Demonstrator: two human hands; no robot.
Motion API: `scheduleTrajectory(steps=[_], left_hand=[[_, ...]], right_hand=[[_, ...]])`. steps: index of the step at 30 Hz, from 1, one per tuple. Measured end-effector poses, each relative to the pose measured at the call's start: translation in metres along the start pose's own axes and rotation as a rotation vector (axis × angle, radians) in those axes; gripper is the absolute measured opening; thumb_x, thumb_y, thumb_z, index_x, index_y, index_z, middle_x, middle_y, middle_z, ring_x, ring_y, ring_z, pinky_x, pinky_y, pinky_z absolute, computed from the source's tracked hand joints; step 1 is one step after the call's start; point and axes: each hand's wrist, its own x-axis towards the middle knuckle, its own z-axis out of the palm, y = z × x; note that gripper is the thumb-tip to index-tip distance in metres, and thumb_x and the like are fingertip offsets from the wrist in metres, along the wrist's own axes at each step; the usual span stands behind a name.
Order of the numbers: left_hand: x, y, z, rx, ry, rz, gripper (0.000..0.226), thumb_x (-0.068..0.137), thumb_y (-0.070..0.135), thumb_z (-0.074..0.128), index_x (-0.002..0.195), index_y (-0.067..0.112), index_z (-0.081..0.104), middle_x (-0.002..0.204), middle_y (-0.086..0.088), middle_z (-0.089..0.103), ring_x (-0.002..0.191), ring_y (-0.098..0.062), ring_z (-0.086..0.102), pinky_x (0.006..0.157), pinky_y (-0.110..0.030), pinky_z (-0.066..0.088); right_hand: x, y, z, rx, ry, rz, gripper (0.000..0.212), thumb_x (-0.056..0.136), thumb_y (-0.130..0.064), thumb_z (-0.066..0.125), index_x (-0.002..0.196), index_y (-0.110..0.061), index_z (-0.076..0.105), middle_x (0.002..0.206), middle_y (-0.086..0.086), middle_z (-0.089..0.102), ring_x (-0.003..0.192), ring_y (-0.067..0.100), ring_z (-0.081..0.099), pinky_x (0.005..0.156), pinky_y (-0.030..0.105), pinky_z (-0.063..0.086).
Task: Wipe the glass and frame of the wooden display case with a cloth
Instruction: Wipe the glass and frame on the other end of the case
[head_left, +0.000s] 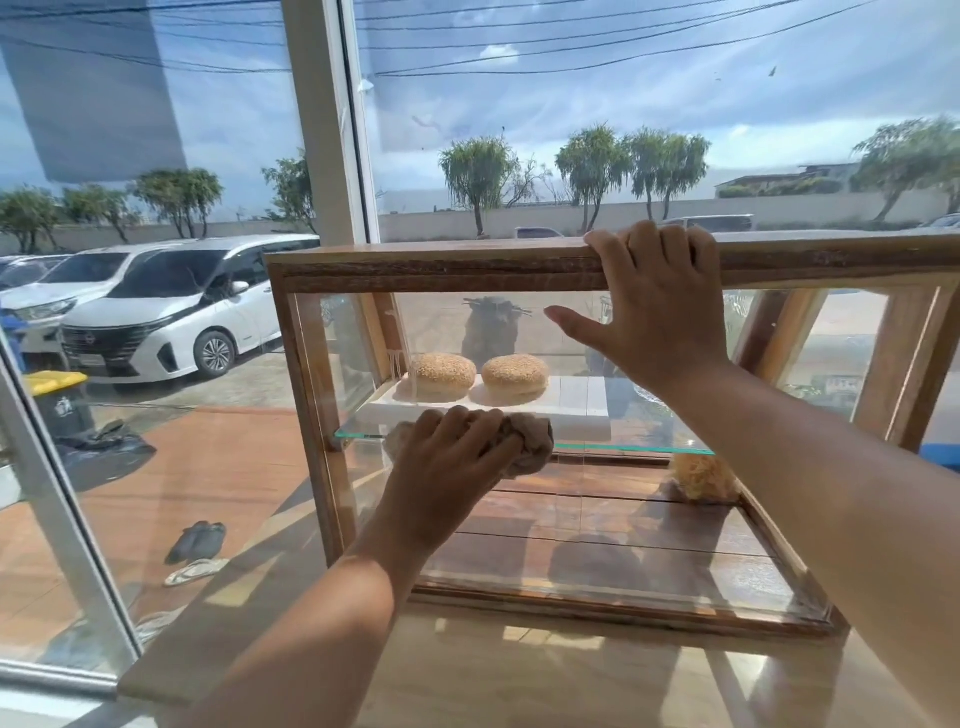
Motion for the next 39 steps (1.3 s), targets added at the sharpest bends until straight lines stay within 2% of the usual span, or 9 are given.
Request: scheduleTrajectory(steps=[8,12,15,18,22,26,30,35,39], left_hand=[[0.046,-0.065,-0.019,0.175,0.089,-0.160,0.032,0.089,0.032,0.059,0.113,0.014,0.049,0.109,-0.013,0.059,0.085,-0.032,0.053,0.070,-0.042,0.041],[0.041,-0.081,-0.019,0.222,0.123,-0.208,0.032,0.091,0.033,0.058,0.115,0.014,0.048,0.110,-0.014,0.056,0.088,-0.031,0.050,0.072,-0.041,0.040],[-0.005,-0.061,-0.009,0.122,0.057,-0.307,0.040,0.083,0.028,0.069,0.116,0.015,0.050,0.113,-0.012,0.058,0.091,-0.031,0.051,0.072,-0.042,0.042],[-0.053,-0.032,-0.002,0.104,-0.072,-0.276,0.050,0.072,0.024,0.082,0.113,0.017,0.055,0.111,-0.010,0.061,0.087,-0.032,0.056,0.070,-0.043,0.044],[-0.046,-0.035,-0.012,0.124,-0.121,-0.287,0.043,0.072,0.026,0.082,0.108,0.014,0.061,0.104,-0.009,0.062,0.082,-0.032,0.057,0.067,-0.043,0.045],[0.022,-0.092,-0.037,0.149,0.038,-0.531,0.029,0.082,0.023,0.073,0.104,0.008,0.059,0.100,-0.016,0.058,0.084,-0.038,0.054,0.069,-0.046,0.045],[0.014,-0.097,-0.043,0.076,0.037,-0.433,0.029,0.080,0.020,0.076,0.102,0.009,0.062,0.097,-0.013,0.061,0.083,-0.036,0.055,0.067,-0.044,0.048],[-0.043,-0.035,-0.021,0.020,-0.176,-0.394,0.041,0.073,0.037,0.081,0.106,0.017,0.066,0.102,-0.002,0.064,0.081,-0.028,0.058,0.065,-0.041,0.046],[-0.016,-0.049,-0.023,0.030,-0.085,-0.433,0.052,0.076,0.041,0.077,0.114,0.011,0.056,0.101,-0.007,0.064,0.080,-0.030,0.059,0.065,-0.041,0.049]], right_hand=[[-0.001,0.000,0.003,-0.014,0.022,0.006,0.071,0.086,-0.074,0.046,0.122,-0.012,0.052,0.101,0.012,0.052,0.091,0.032,0.047,0.088,0.044,0.031],[0.000,0.000,0.002,-0.005,0.006,0.008,0.071,0.087,-0.074,0.045,0.122,-0.013,0.050,0.103,0.012,0.052,0.093,0.032,0.046,0.088,0.044,0.030],[0.000,0.000,0.001,-0.009,-0.028,0.015,0.072,0.088,-0.075,0.043,0.122,-0.012,0.049,0.104,0.013,0.050,0.094,0.032,0.046,0.090,0.045,0.030],[0.000,0.000,0.000,-0.026,-0.029,0.016,0.073,0.088,-0.075,0.042,0.122,-0.011,0.050,0.104,0.014,0.051,0.095,0.032,0.045,0.092,0.045,0.029],[0.000,-0.001,-0.002,-0.025,-0.040,0.007,0.073,0.088,-0.074,0.044,0.122,-0.010,0.050,0.104,0.014,0.051,0.095,0.033,0.046,0.092,0.045,0.030],[0.000,0.000,-0.002,-0.020,-0.046,0.014,0.072,0.088,-0.074,0.044,0.122,-0.011,0.050,0.104,0.014,0.051,0.094,0.033,0.046,0.092,0.045,0.031],[0.001,0.000,-0.001,-0.019,-0.036,0.014,0.071,0.088,-0.074,0.044,0.122,-0.011,0.049,0.101,0.014,0.049,0.092,0.033,0.044,0.090,0.045,0.031],[0.001,-0.002,-0.003,-0.007,-0.049,0.022,0.070,0.086,-0.072,0.045,0.121,-0.010,0.049,0.100,0.014,0.048,0.092,0.033,0.043,0.089,0.045,0.030],[0.002,-0.002,-0.003,-0.005,-0.059,0.029,0.071,0.086,-0.073,0.043,0.121,-0.011,0.049,0.100,0.014,0.046,0.092,0.033,0.042,0.089,0.045,0.030]])
